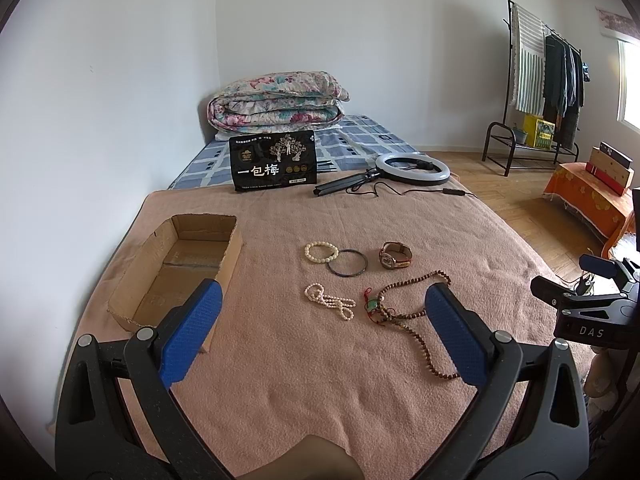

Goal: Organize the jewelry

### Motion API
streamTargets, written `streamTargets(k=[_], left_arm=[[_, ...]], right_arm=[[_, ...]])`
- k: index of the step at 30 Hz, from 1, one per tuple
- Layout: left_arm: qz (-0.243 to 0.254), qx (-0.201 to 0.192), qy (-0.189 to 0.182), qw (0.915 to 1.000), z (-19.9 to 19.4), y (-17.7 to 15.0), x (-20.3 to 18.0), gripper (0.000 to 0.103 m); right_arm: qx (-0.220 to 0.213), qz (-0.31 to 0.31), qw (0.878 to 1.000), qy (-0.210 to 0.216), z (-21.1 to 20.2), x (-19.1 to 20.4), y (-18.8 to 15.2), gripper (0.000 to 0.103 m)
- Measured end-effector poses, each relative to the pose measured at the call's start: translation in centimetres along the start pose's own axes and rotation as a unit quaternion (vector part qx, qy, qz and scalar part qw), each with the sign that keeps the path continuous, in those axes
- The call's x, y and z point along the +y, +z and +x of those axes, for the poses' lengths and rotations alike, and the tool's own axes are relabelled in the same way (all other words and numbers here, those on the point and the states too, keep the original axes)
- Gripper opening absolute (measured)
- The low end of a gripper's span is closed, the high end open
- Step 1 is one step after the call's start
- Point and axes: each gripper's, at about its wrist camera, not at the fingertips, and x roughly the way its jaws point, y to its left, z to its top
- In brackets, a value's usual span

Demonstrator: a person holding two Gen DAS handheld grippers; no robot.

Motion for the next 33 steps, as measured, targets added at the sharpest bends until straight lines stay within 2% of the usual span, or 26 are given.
streamTargets(k=[33], left_arm=[[-0.006, 0.007, 0.002, 1.0000, 0.0, 0.7, 0.4, 0.103]], right_arm=[[0.025, 0.005, 1.000, 0.013, 1.1, 0.1, 0.2, 0.103]])
